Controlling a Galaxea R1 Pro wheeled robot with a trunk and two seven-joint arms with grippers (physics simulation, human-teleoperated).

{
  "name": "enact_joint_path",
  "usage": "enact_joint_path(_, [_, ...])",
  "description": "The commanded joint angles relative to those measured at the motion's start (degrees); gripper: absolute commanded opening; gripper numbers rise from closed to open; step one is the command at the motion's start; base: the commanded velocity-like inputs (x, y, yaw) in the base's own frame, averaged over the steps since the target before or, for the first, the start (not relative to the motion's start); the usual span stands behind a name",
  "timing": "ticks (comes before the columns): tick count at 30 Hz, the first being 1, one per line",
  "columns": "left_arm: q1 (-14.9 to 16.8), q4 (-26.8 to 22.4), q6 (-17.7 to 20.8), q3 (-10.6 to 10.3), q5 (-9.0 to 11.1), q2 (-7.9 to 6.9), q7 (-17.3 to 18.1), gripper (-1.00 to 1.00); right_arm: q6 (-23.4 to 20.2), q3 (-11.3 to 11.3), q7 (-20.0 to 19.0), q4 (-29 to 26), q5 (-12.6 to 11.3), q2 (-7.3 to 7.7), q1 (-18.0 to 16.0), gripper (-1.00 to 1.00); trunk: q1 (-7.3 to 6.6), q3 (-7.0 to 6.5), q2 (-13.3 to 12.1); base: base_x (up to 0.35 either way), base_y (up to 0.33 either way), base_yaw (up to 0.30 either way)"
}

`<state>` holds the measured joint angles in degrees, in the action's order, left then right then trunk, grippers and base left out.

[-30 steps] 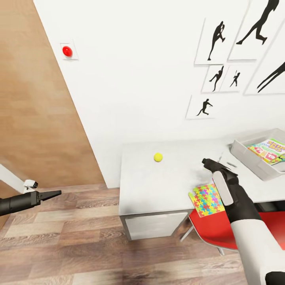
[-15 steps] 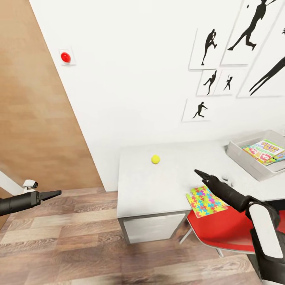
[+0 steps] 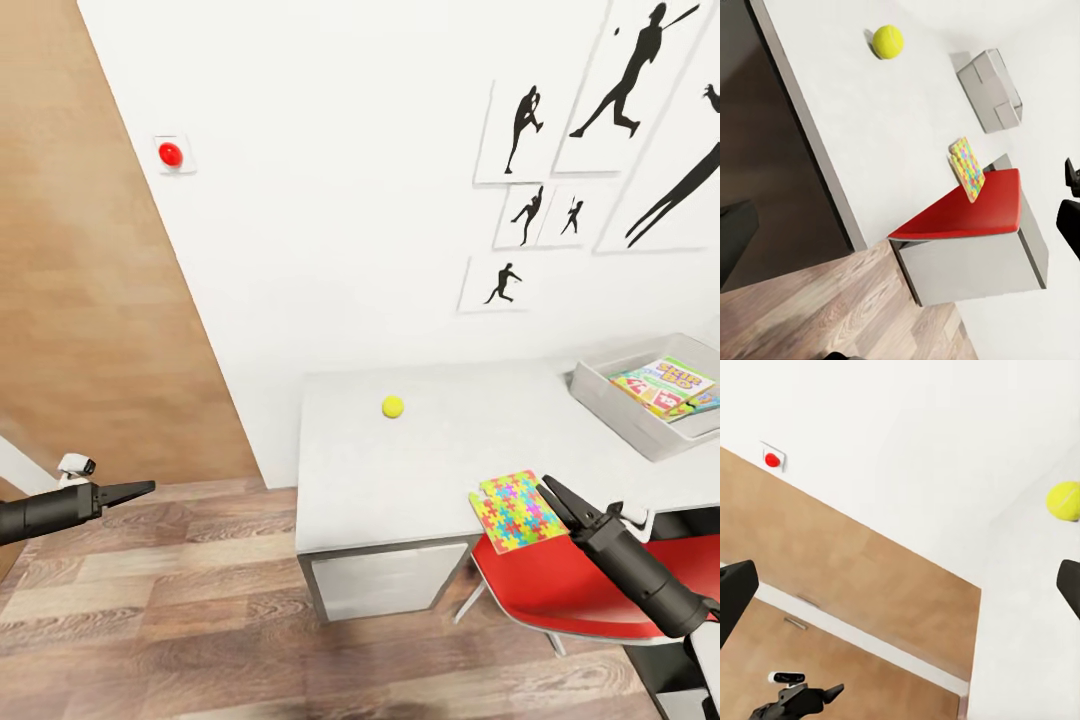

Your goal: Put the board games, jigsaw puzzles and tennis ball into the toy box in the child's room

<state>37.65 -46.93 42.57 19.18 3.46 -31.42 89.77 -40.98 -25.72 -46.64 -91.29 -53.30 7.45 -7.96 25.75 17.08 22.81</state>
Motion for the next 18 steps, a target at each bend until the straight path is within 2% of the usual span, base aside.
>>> enact_joint_path(1, [0.0,0.0,0.6,0.0,0.0,-0.02,0.2,1.0,-0.2,0.0,0.0,0.0,-0.2,-0.01,0.0,1.0,0.03,0.09,0.1,0.0,0.0,0.0])
enact_joint_path(10, [0.1,0.0,0.7,0.1,0.0,-0.16,0.2,1.0,0.6,0.0,0.0,0.1,0.2,-0.1,0.0,1.0,0.03,0.08,0.1,0.0,0.0,0.0])
enact_joint_path(18, [0.1,0.0,0.7,0.0,0.1,0.01,0.2,1.0,2.0,0.1,-0.3,0.1,3.9,-0.68,0.0,1.0,0.03,-0.04,0.1,0.0,0.0,0.0])
